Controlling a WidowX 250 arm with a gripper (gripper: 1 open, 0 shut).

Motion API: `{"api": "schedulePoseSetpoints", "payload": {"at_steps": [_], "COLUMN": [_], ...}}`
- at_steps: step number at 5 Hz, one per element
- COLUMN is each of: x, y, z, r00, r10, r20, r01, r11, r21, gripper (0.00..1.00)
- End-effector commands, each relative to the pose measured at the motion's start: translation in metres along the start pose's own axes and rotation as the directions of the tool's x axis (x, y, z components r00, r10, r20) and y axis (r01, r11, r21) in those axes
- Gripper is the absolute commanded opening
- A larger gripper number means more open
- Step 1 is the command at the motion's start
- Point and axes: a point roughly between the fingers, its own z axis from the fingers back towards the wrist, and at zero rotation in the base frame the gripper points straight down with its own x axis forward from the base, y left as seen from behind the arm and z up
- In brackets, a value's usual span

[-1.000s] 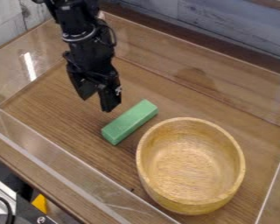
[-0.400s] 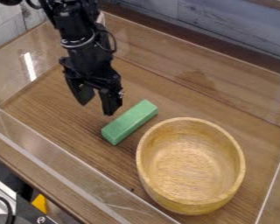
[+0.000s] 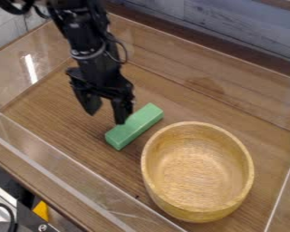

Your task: Put the green block in the brown bowl

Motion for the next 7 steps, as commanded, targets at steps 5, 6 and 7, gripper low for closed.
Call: {"api": "schedulePoseSetpoints", "payload": {"at_steps": [5,6,7], "x": [0.007,0.002,-0.003], "y": [-0.014,-0.015,-0.014], "z": [-0.011,-0.001,0.006], "r00": [1.000,0.999,0.995], "r10": [-0.023,0.038,0.096], "r20": [0.003,0.005,0.006], "r01": [0.023,-0.038,-0.096], "r11": [1.000,0.999,0.995], "r21": [0.012,0.012,0.012], "gripper": [0.00,0.00,0.00]}}
